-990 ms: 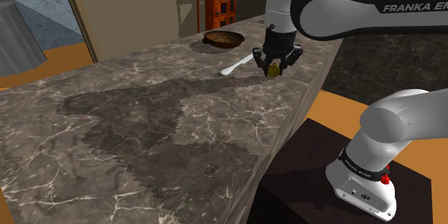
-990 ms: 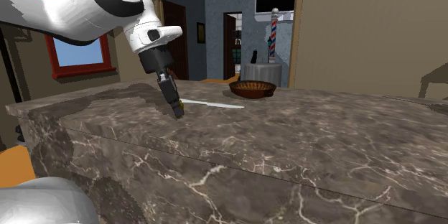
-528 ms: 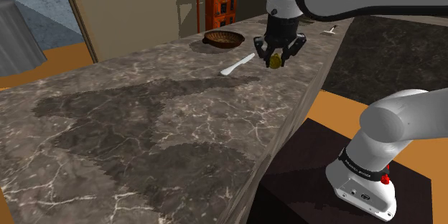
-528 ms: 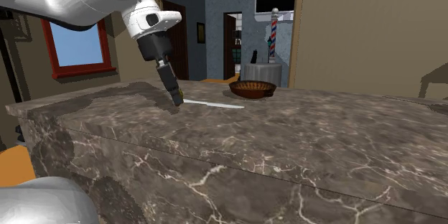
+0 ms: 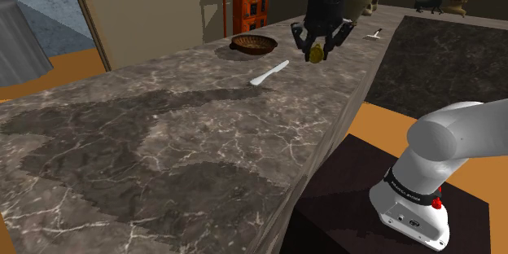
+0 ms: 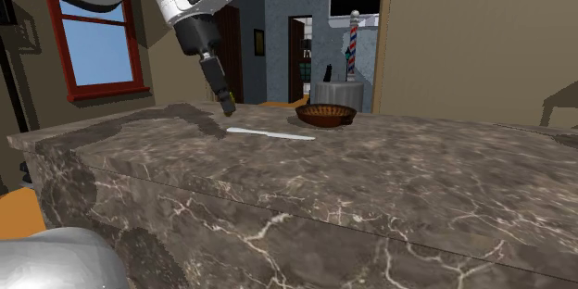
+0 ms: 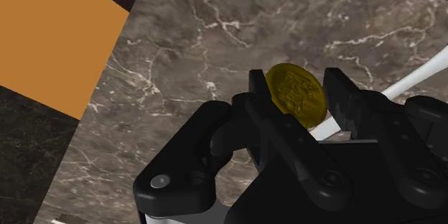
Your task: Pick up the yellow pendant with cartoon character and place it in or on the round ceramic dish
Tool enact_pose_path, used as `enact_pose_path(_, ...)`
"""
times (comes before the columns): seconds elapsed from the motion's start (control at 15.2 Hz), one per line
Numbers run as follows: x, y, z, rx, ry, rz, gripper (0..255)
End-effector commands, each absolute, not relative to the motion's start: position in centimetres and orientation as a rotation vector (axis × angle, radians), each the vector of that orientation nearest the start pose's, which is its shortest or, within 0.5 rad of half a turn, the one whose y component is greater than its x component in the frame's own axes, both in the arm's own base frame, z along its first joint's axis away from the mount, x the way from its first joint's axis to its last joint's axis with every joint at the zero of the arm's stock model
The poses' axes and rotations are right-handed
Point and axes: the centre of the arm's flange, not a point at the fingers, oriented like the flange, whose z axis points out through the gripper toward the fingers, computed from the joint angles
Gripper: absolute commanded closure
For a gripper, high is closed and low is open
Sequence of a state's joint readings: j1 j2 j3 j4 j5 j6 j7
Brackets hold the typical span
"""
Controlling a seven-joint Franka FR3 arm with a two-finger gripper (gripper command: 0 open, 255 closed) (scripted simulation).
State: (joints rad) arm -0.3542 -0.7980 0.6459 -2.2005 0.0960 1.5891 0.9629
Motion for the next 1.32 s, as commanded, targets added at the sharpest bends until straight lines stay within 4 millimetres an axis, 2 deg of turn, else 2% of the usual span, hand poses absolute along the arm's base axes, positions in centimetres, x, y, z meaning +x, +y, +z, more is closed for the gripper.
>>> enact_pose_path(0.0, 31.7, 18.2, 61.0, -3.100, 1.337, -0.416, 255)
enact_pose_path(0.46, 31.7, 18.2, 64.6, -3.100, 1.337, -0.416, 255)
enact_pose_path(1.25, 46.9, 13.9, 64.5, -3.100, 1.337, -0.416, 255)
